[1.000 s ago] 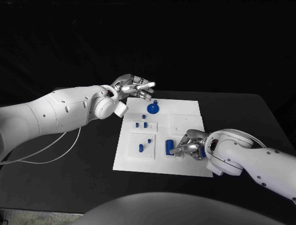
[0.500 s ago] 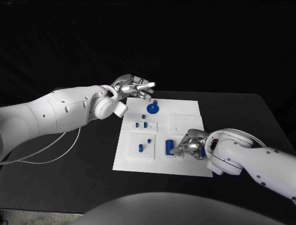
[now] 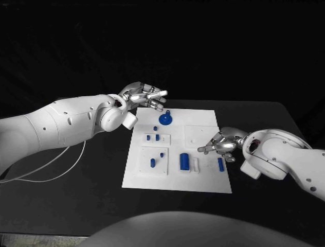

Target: Assemble the parts on the task board

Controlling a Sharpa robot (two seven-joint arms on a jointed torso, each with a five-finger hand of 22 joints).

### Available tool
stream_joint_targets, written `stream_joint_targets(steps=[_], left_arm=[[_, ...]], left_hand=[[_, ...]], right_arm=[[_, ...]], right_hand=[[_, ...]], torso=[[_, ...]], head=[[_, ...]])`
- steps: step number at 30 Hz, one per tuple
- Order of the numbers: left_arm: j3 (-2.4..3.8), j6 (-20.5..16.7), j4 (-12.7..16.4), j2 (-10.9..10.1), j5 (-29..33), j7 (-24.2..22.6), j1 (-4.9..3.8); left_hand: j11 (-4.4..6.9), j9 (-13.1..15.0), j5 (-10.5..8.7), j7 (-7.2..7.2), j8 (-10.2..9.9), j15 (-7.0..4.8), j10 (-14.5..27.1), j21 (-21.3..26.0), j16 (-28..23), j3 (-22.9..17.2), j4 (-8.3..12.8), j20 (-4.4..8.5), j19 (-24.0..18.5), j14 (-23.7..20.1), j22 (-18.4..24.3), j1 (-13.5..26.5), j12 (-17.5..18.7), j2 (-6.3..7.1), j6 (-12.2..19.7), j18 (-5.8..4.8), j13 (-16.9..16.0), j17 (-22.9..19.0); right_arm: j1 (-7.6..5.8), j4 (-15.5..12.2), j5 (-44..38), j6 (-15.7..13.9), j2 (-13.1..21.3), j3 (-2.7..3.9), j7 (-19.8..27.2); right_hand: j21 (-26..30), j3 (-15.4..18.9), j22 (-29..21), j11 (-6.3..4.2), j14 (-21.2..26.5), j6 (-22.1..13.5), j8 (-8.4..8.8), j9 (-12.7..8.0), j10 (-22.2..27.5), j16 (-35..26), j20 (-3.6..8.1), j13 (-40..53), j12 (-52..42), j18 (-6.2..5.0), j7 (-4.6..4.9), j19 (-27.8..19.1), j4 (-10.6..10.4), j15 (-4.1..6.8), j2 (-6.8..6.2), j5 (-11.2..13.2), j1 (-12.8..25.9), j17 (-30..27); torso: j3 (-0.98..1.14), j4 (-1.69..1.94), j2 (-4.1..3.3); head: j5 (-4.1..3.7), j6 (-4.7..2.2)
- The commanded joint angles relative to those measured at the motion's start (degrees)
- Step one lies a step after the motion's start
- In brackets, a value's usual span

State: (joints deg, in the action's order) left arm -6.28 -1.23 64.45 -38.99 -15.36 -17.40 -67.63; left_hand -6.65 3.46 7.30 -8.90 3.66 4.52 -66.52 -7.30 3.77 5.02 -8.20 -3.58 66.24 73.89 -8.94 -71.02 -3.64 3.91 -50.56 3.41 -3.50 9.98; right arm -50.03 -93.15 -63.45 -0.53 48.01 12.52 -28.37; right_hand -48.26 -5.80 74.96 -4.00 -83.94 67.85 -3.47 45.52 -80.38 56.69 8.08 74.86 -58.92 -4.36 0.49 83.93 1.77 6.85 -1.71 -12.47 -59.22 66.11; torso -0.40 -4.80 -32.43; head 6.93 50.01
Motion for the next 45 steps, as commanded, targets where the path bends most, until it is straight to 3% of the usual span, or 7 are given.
stream_joint_targets(steps=[1, 7, 11, 13, 19, 28, 45], left_arm=[[0.04, 0.44, 0.19, -0.09, 0.31, -0.71, 0.02], [0.04, 0.1, 0.32, -0.46, 0.33, -1.15, 0.02], [0.04, 0.29, 0.46, -0.64, 0.38, -1.43, 0.02], [0.04, 0.98, 0.51, -0.72, 0.66, -1.84, 0.02], [0.05, 2.67, 0.69, -0.74, 1.05, -2.49, 0.02], [0.05, 1.71, 0.78, -0.6, 0.93, -2.86, 0.02], [0.05, 1.76, 0.72, -0.56, 0.95, -2.8, 0.02]], left_hand=[[-0.14, -0.01, -0.27, 0.07, 0.03, 0.17, 0.31, -0.06, -0.06, -0.05, 0.3, -0.23, -0.34, -0.41, 0.1, -0.11, 0.17, -0.54, -0.76, 0.14, -0.09, 0.05], [-0.12, 0.03, 0.07, 0.03, 0.06, 0.17, 0.1, -0.1, -0.06, 0.19, 1.62, -0.23, -0.44, -0.46, 0.21, -0.33, 0.17, -1.27, -1.81, 0.1, -0.08, 0.01], [-0.1, 0.03, 0.07, 0.06, 0.04, 0.17, 0.07, -0.12, -0.07, 0.49, 2.4, -0.22, -0.49, -0.48, 0.27, -0.51, 0.17, -1.57, -1.96, 0.08, -0.08, 0.0], [-0.14, 0.04, -4.25, 0.09, 0.04, 0.22, 0.21, -0.04, -0.07, 0.66, 0.92, -0.27, -0.65, -0.63, 0.33, 0.9, 0.16, -0.41, -1.98, 0.01, -0.08, -0.08], [-0.1, 0.08, -4.48, 0.27, 0.04, 0.24, 0.49, 0.18, -0.07, -0.24, -1.24, -0.15, -0.83, -0.86, 0.48, -0.05, 0.18, 1.89, -2.13, -0.3, -0.04, -0.8], [-0.22, 0.07, -4.45, 0.32, 0.05, 1.01, 0.47, 2.57, -0.25, -0.44, -2.13, -0.96, -5.65, -3.51, 1.53, -0.41, 0.18, 2.35, -2.14, -2.15, -0.05, -1.77], [-0.24, 0.07, -4.45, 0.25, 0.04, 1.03, 0.44, 1.1, -0.18, -0.44, -2.19, -0.98, -6.43, -3.43, 1.05, -0.39, 0.18, 2.1, -2.12, -2.05, -0.05, -2.61]], right_arm=[[0.0, 1.23, 2.34, 4.17, 1.29, 1.03, 2.28], [-0.16, 2.74, -0.19, 8.63, 4.1, 2.54, -0.8], [-0.2, 3.12, -4.64, 9.96, 5.23, 2.82, -3.13], [-0.1, 3.13, -6.79, 10.2, 5.58, 2.89, -4.3], [0.64, 2.73, -10.23, 9.84, 5.75, 2.87, -6.78], [1.59, 3.66, -12.85, 8.62, 3.65, 1.33, -8.06], [1.74, 4.2, -13.72, 8.71, 1.16, -1.26, -8.37]], right_hand=[[-0.4, 0.28, 0.37, 0.48, -0.15, -0.58, -0.2, -1.34, 0.07, 0.24, -0.35, 0.1, -0.24, 0.36, 0.07, 3.36, 1.19, -0.37, 0.76, -0.42, 0.04, 0.13], [-0.32, -2.1, 0.63, 0.8, -0.15, -1.51, -0.21, -6.39, 0.24, 0.29, -0.62, -0.1, 0.25, 0.37, 0.59, 3.3, 3.05, -0.67, 0.71, -2.52, -0.51, 0.24], [-0.14, -6.36, 0.82, 0.75, -0.17, -0.98, -0.16, -9.03, 0.22, 0.17, -0.77, -0.28, 0.6, 0.41, 0.58, 3.31, 3.0, -0.8, -0.83, 0.98, -0.77, 0.24], [-0.28, -7.92, 0.94, 0.76, -0.21, -0.79, -0.19, -9.33, 0.16, 0.31, -0.81, -0.29, 0.62, 0.47, 0.53, 3.36, 2.35, -0.82, -2.41, -1.47, -0.72, 0.36], [-0.47, -9.79, 1.22, 0.68, -0.26, -0.41, -0.21, -9.43, -0.03, 0.55, -0.82, -0.32, 0.7, 0.59, 0.45, 3.38, 0.97, -0.85, -3.98, -2.36, -1.24, 0.59], [-0.34, -10.31, 1.3, 0.57, -0.24, -0.05, -0.15, -7.81, -0.16, 0.47, -0.79, -0.34, 0.74, 0.67, 0.31, 3.39, -1.53, -0.8, -5.43, -0.71, -1.19, 0.55], [-0.19, -10.38, 1.35, 0.55, -0.23, 0.27, -0.2, -6.06, -0.15, 0.38, -0.75, -0.35, 0.82, 0.73, 0.19, 3.4, -3.14, -0.78, -6.02, 0.66, -1.28, 0.52]], torso=[[-0.03, -0.08, -0.03], [0.01, -0.03, -0.05], [-0.03, -0.1, -0.03], [0.04, -0.1, -0.03], [-0.02, 0.06, -0.05], [-0.04, 0.25, -0.1], [-0.04, 0.09, -0.06]], head=[[-0.69, -0.01], [-1.91, -0.01], [-2.25, -0.01], [-2.39, -0.01], [-2.79, -0.01], [-2.71, -0.01], [-2.07, -0.01]])
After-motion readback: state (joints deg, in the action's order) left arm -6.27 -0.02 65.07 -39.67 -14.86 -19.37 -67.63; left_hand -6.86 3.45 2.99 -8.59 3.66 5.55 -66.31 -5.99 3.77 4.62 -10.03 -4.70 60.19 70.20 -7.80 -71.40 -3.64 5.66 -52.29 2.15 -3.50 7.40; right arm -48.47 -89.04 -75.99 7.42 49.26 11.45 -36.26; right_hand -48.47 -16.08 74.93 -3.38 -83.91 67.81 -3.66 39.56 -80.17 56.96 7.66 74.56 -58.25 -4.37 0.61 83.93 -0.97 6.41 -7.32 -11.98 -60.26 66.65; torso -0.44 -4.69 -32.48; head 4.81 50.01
